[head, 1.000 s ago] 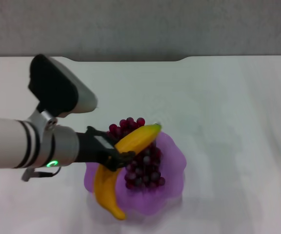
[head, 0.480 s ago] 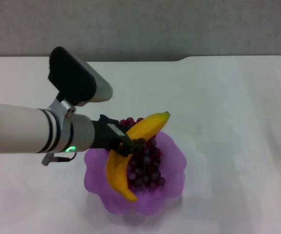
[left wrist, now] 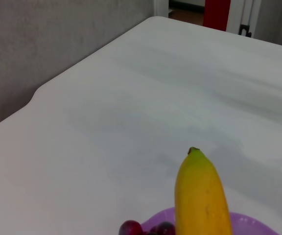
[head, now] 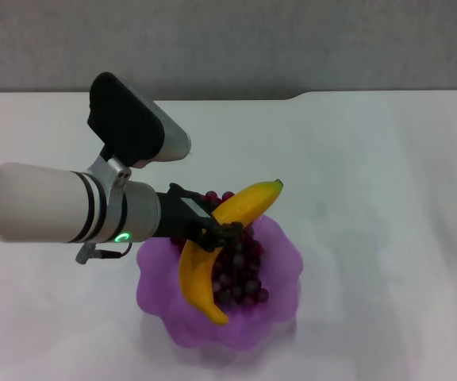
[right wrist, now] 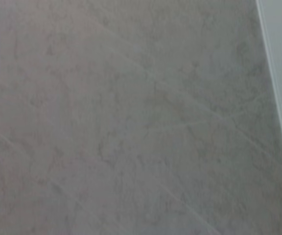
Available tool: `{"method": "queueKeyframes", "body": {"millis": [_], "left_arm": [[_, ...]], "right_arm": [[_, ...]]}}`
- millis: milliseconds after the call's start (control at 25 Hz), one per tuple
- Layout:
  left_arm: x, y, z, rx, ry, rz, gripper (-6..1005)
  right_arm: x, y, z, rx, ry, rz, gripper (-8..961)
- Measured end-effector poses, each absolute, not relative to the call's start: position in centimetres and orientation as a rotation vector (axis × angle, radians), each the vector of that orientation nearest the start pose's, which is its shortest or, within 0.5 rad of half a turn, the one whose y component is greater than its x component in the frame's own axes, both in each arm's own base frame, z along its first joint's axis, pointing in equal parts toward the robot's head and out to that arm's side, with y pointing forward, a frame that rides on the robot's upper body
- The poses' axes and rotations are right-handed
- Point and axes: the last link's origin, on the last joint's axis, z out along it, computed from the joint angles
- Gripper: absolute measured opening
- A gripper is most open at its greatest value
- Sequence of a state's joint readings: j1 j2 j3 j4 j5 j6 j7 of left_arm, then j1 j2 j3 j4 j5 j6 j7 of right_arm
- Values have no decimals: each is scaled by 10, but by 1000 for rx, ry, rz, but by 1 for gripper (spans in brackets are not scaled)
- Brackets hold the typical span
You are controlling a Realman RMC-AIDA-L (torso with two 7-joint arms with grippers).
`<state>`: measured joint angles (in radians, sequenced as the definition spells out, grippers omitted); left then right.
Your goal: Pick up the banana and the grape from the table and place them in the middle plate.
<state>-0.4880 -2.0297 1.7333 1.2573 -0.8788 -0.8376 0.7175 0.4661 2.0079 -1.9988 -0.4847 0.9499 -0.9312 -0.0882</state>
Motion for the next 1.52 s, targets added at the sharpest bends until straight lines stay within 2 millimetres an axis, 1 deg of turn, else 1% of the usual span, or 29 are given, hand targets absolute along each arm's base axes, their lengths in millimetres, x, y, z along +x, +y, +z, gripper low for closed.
{"method": "queueKeyframes", "body": {"millis": [480, 800, 1040, 1160, 1240, 1320, 1520], "left_arm": [[-158, 373, -56, -2562, -578, -39, 473], [-156, 374, -56, -2558, -585, -50, 682], [-147, 372, -51, -2556, -569, -92, 886], [-144, 376, -43, -2534, -549, -119, 887], [-140, 383, -33, -2491, -529, -159, 887], [-139, 386, -29, -2472, -522, -177, 887], [-136, 403, -2, -2343, -517, -290, 886]], "right_arm": [[297, 394, 38, -1346, 575, 724, 868], [297, 394, 38, -1346, 575, 724, 868], [297, 394, 38, -1346, 575, 723, 868], [297, 394, 38, -1346, 574, 724, 868], [296, 394, 39, -1347, 568, 729, 868], [294, 394, 39, -1350, 561, 731, 868], [289, 398, 40, -1356, 543, 738, 868]]}}
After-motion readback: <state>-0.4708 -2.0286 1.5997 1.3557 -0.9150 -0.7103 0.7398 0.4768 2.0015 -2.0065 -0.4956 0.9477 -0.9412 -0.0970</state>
